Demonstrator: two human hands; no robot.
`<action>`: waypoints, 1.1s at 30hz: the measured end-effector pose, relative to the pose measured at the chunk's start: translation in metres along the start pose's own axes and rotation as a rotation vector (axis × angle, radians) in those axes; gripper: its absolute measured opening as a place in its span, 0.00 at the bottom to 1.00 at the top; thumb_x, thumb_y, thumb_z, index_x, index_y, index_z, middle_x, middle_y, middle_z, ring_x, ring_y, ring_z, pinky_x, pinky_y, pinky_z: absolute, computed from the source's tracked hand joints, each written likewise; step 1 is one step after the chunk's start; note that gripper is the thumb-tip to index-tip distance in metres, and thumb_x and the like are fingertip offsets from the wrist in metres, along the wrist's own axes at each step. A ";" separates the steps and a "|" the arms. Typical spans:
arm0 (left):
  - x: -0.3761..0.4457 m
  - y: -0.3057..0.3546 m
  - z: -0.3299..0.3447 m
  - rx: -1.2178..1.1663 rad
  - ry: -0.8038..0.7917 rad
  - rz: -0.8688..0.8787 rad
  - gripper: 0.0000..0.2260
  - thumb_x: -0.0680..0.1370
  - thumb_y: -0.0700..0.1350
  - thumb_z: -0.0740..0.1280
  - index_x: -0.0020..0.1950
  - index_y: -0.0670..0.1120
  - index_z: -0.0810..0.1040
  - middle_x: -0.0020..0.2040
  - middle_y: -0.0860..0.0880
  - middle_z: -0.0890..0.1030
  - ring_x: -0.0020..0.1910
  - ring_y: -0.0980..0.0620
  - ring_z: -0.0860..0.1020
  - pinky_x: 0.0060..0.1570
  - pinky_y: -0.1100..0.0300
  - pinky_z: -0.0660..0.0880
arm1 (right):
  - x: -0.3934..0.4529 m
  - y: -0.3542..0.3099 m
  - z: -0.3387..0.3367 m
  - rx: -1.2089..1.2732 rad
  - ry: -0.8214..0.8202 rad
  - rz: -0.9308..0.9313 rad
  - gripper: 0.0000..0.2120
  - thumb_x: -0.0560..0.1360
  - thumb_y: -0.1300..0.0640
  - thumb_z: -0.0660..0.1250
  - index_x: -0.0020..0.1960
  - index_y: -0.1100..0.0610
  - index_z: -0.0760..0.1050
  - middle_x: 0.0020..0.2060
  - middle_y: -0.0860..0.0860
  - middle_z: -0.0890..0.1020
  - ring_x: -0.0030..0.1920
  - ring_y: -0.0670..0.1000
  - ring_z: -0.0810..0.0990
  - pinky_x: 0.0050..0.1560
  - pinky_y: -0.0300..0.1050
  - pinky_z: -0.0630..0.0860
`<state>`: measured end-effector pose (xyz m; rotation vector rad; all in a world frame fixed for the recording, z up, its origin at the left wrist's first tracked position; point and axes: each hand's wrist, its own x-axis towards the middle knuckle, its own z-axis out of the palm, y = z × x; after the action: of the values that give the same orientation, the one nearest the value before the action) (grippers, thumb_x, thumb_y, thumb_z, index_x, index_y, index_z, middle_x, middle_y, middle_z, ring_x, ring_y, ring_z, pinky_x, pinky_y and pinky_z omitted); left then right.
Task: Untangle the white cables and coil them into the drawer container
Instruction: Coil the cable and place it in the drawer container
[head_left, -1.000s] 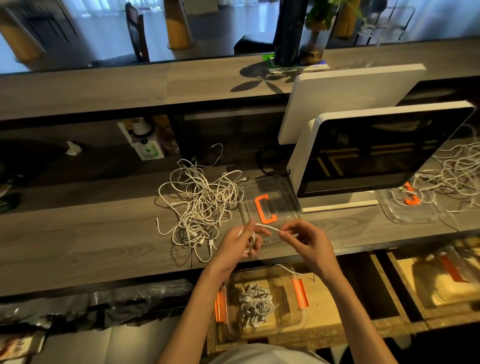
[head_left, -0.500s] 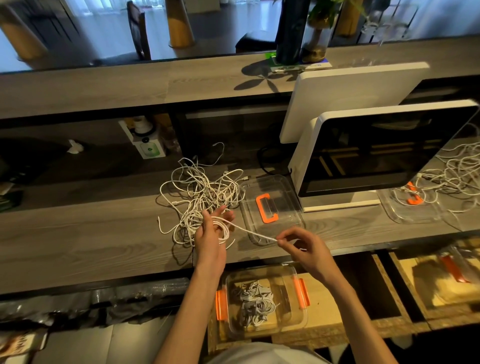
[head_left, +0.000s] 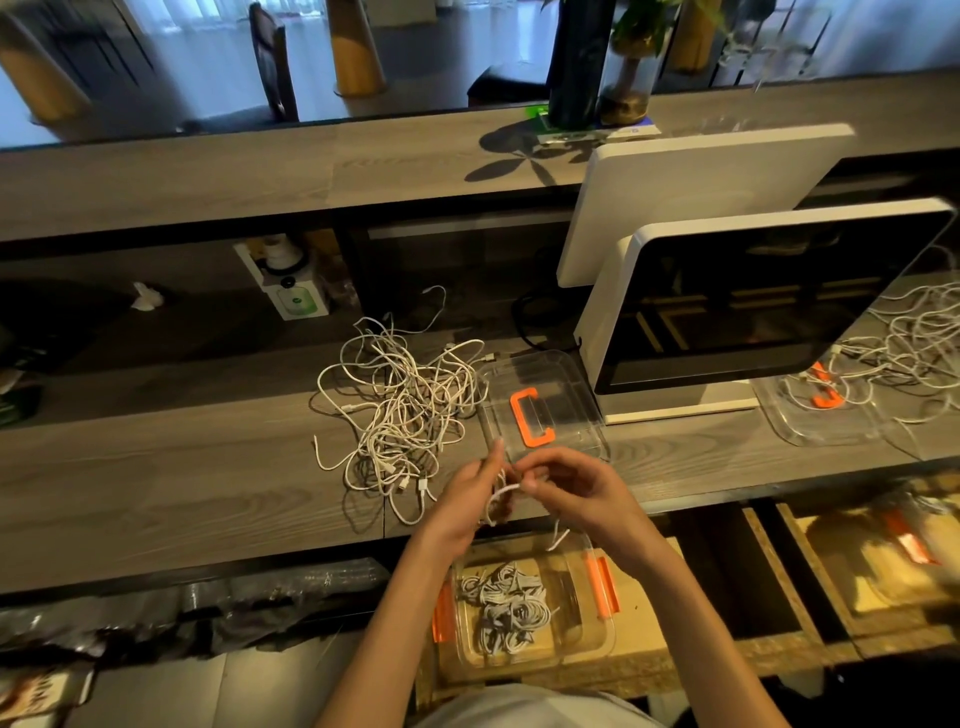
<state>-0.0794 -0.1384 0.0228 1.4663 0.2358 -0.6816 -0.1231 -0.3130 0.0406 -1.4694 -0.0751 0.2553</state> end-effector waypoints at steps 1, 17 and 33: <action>-0.001 -0.001 0.003 -0.035 -0.063 -0.036 0.28 0.80 0.63 0.60 0.58 0.39 0.81 0.37 0.46 0.80 0.34 0.52 0.77 0.34 0.59 0.72 | 0.002 0.001 0.001 0.003 0.066 -0.018 0.11 0.76 0.60 0.73 0.58 0.58 0.83 0.50 0.57 0.85 0.49 0.53 0.83 0.48 0.43 0.79; -0.005 0.008 0.007 0.211 -0.086 0.179 0.19 0.85 0.54 0.58 0.53 0.43 0.83 0.36 0.50 0.77 0.31 0.57 0.72 0.33 0.65 0.69 | 0.000 0.015 -0.035 -0.356 0.318 -0.059 0.07 0.78 0.50 0.70 0.52 0.52 0.82 0.38 0.48 0.84 0.38 0.45 0.82 0.39 0.38 0.78; 0.004 0.012 -0.010 -0.724 0.281 0.257 0.24 0.80 0.58 0.60 0.61 0.40 0.81 0.49 0.43 0.84 0.48 0.51 0.80 0.41 0.61 0.72 | -0.009 0.025 -0.031 -0.524 0.076 0.039 0.03 0.80 0.51 0.69 0.54 0.46 0.79 0.44 0.47 0.87 0.44 0.51 0.86 0.50 0.56 0.83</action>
<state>-0.0671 -0.1302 0.0289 0.8625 0.4485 -0.1392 -0.1287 -0.3434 0.0131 -2.0017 -0.0542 0.2200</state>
